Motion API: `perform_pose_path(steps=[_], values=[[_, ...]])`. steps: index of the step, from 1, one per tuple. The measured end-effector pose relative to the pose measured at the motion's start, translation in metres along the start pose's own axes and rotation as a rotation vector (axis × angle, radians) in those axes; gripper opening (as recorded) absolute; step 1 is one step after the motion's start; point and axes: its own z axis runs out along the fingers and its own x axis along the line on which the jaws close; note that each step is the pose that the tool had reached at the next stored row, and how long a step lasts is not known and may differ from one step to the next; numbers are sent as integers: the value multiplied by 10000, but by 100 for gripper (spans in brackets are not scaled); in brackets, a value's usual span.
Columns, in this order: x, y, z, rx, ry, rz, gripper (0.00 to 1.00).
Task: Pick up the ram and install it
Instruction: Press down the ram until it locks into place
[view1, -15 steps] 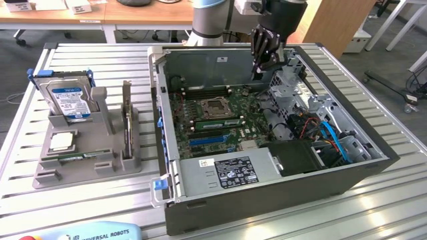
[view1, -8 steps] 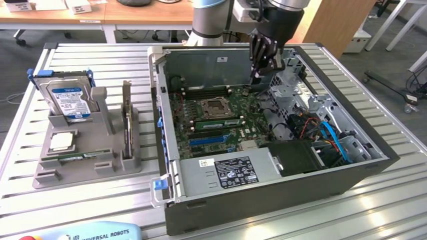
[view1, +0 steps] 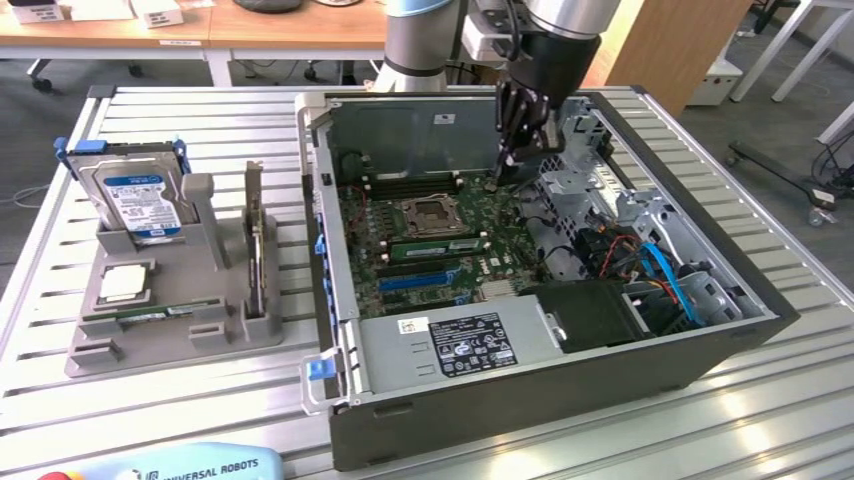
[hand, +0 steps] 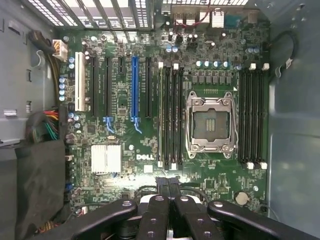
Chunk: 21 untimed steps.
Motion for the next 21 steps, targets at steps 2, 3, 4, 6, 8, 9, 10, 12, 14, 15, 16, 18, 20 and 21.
perform_pose_path(steps=[2, 3, 4, 6, 8, 9, 10, 12, 14, 15, 16, 18, 20, 21], values=[[0, 0, 35, 0, 1, 6, 10], [1, -1, 53, 0, 1, 8, 10], [1, -1, 73, 0, 1, 10, 10], [1, -2, 109, 0, -1, 13, 10], [1, -3, 123, 0, 1, 13, 10], [1, -3, 123, 0, 2, 13, 10], [1, -3, 123, -1, 2, 14, 10], [1, -3, 123, 0, 1, 14, 10], [1, -3, 124, 0, 0, 13, 10], [1, -1, 124, 0, 1, 15, 10], [1, 8, 127, 1, -1, 17, 10], [1, 57, 134, 1, -2, 13, 10], [3, 137, 143, -1, -1, 13, 10], [4, 178, 147, -1, 0, 13, 10]])
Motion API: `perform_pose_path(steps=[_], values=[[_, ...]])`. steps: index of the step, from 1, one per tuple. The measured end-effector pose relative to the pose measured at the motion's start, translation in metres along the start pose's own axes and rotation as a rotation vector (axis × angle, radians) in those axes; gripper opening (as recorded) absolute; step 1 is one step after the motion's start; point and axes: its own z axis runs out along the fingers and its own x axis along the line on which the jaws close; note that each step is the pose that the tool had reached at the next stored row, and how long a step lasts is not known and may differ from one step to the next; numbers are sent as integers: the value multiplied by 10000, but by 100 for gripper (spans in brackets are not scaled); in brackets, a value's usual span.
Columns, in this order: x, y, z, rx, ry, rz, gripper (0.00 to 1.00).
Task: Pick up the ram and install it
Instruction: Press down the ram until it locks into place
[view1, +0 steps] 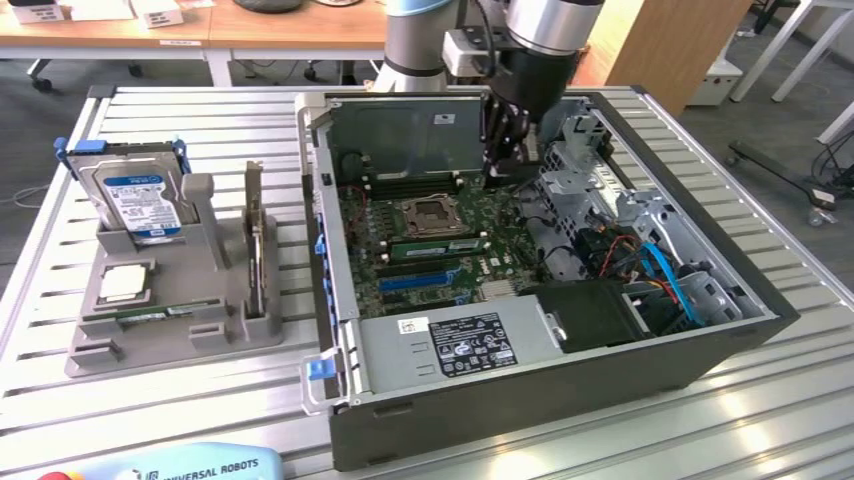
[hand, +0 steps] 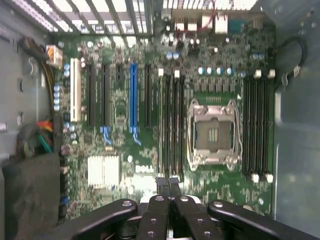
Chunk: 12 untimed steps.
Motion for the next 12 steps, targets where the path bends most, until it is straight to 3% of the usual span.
perform_pose_path(steps=[12], values=[[-3, 465, 53, 1, -2, 2, 10]])
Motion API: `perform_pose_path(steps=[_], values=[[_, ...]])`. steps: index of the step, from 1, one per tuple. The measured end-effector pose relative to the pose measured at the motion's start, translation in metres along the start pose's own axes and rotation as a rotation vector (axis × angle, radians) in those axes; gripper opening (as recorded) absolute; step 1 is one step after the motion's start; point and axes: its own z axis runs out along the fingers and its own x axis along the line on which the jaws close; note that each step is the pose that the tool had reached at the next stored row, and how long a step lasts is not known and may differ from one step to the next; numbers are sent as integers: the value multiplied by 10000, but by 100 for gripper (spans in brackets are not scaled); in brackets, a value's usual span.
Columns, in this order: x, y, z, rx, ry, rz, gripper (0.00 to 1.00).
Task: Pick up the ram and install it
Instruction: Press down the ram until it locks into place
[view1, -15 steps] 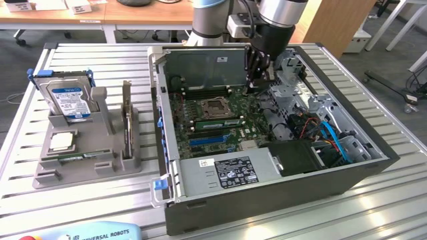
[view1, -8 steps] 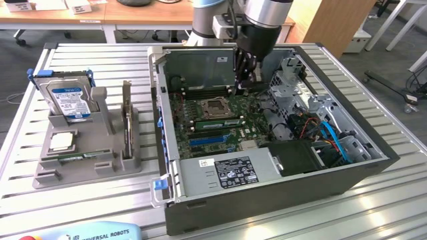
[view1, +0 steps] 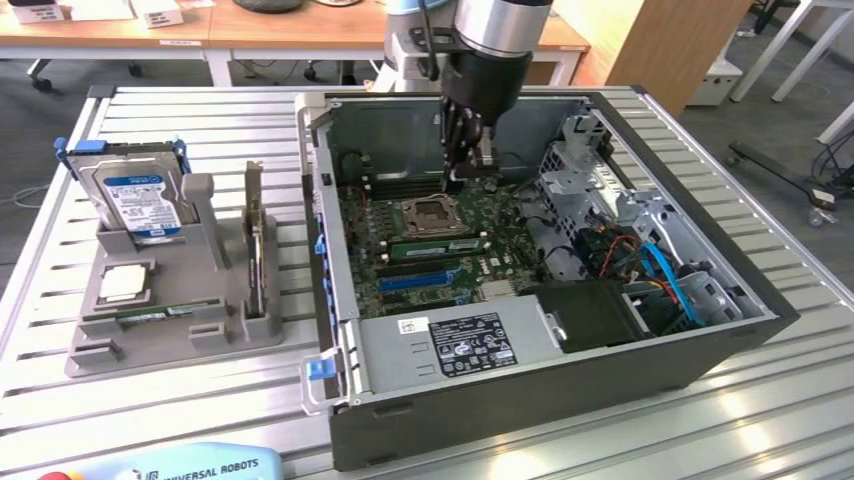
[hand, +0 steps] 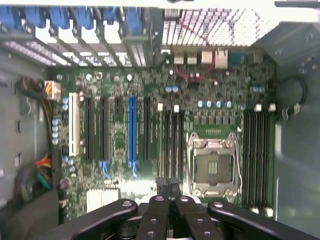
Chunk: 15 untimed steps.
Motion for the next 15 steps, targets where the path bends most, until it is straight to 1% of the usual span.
perform_pose_path(steps=[2, 4, 9, 15], values=[[-3, 60, 6, 0, 1, -1, 10], [-6, 102, 8, -1, 2, 3, 10], [-6, 113, 19, 0, 0, 3, 10], [-6, 115, 108, 0, 1, 3, 10]])
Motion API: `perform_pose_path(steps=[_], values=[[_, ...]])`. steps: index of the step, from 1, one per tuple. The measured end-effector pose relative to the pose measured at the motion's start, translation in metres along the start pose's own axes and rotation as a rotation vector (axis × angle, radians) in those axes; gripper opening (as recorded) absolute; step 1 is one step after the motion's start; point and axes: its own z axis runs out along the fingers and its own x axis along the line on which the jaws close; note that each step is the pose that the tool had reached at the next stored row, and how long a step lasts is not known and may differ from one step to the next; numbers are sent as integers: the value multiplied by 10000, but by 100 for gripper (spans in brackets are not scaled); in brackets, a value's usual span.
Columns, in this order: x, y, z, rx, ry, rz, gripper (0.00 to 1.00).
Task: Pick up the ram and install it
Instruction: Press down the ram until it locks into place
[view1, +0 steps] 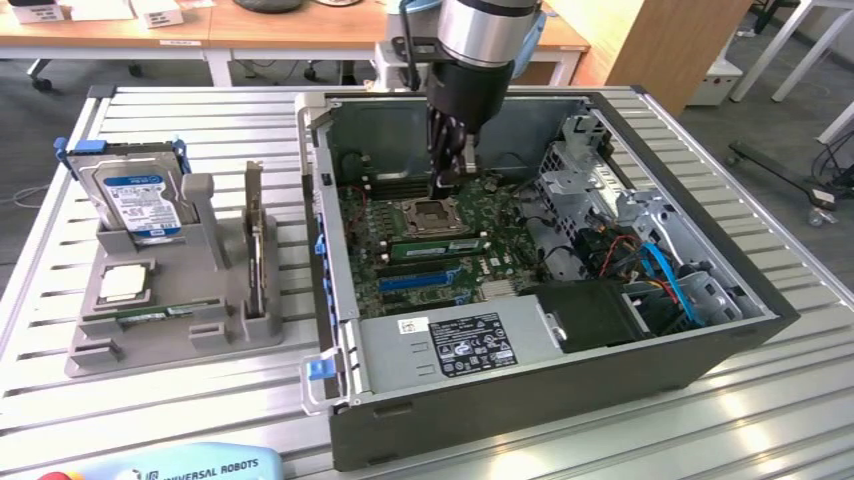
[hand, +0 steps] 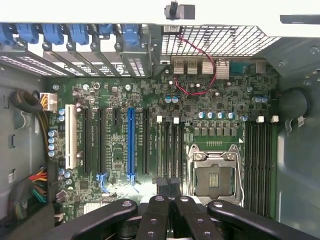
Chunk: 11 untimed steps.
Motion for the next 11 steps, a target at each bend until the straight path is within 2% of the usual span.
perform_pose_path(steps=[3, 11], values=[[0, 0, 43, 0, 0, 0, 10], [0, -1, 50, 2, -4, 0, 10]])
